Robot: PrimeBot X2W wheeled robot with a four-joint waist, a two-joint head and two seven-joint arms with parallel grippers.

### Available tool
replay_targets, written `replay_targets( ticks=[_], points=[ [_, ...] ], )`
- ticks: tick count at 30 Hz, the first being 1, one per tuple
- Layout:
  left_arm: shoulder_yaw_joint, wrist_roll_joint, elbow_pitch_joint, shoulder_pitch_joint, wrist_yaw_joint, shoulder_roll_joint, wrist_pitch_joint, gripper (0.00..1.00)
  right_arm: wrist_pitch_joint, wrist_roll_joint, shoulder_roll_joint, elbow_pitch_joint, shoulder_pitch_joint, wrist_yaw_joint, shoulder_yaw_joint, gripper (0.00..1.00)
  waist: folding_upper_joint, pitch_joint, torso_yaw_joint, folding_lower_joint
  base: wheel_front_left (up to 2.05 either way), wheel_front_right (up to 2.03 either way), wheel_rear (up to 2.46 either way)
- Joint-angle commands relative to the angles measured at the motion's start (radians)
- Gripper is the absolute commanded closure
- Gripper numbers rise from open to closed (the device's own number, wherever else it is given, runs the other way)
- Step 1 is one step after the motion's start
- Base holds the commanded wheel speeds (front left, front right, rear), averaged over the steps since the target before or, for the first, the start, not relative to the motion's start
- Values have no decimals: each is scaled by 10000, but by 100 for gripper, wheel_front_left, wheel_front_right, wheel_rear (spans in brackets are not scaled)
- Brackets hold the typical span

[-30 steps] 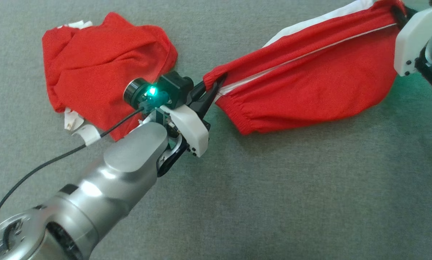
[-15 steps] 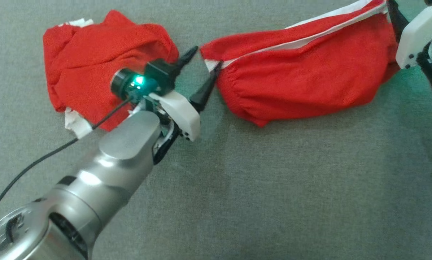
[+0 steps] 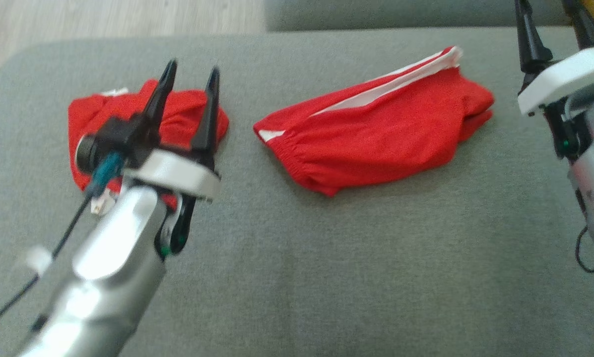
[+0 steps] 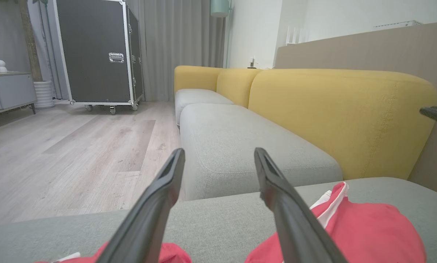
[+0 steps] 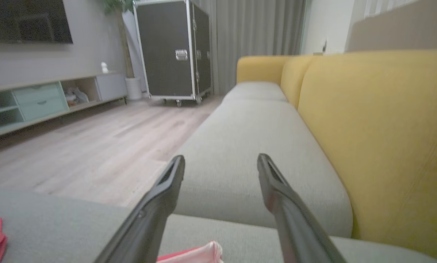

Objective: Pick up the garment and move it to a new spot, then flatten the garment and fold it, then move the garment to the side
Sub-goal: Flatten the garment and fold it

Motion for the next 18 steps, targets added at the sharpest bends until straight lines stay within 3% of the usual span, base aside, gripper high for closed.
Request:
replay_targets(
  ticks=[1, 10, 18],
  points=[
    [782, 338, -657, 193, 101, 364, -78, 0, -129, -376, 77, -801, 445, 31, -474, 0, 0, -549, -350, 3, 0, 0, 0],
    [2445, 1352, -1806, 3205, -106, -114, -79, 0, -133, -2299, 1538, -3299, 4234, 31, -3190, 0, 0, -1410, -675, 3, 0, 0, 0],
    [3411, 1943, -1789, 5015, -635, -935, -79, 0, -134, -3188, 2797, -4451, 6598, 31, -4223, 0, 0, -1667, -839, 3, 0, 0, 0]
  ],
)
